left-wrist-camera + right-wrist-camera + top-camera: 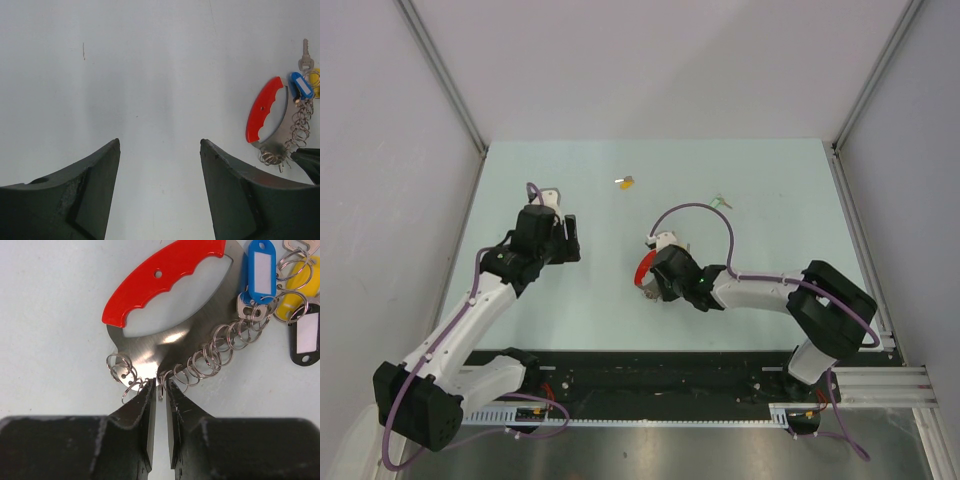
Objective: Put the keys on the keyring
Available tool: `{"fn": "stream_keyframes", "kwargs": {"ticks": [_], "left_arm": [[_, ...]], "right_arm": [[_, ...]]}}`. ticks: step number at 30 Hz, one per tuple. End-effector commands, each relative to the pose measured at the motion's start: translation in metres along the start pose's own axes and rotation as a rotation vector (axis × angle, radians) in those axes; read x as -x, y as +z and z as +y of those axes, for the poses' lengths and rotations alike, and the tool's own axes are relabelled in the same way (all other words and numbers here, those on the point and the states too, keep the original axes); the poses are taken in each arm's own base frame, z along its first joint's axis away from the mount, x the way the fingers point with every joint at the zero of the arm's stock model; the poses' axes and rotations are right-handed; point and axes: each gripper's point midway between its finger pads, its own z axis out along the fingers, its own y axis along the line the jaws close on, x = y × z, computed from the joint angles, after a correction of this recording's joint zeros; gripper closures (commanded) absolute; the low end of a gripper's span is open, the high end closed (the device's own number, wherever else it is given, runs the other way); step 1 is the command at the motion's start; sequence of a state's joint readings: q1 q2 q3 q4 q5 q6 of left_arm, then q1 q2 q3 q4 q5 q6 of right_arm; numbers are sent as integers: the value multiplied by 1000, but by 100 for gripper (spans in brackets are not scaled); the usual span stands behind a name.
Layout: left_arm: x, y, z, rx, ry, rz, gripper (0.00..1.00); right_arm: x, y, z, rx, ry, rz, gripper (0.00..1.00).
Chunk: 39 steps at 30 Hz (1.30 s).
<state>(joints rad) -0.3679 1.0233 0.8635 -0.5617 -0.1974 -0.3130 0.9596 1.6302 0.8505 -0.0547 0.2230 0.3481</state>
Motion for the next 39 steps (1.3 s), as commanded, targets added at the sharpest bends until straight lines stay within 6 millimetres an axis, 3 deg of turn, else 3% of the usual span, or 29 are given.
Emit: {"fn": "stream_keyframes", "kwargs": {"ticks": [1,15,22,29,34,39], "left_arm": [[1,2,-1,-16,17,1,30],[-2,3,-2,-21,21,15,29],[-3,4,-2,-20,22,18,29],[-3,4,-2,-17,22,18,29],[-3,4,-1,-15,22,18,29],[-3,4,-2,-17,22,18,29]], "right_arm": [[5,-8,3,4,16,-18,82],[-6,-6,-2,-11,9,4,82],[-3,-11,-1,-18,-10,-19,81],[4,-17,-8,-68,-18,-51,71],[15,-30,1,-53,-55,-101,67],[11,-35,18,15,-116,-102,68]]}}
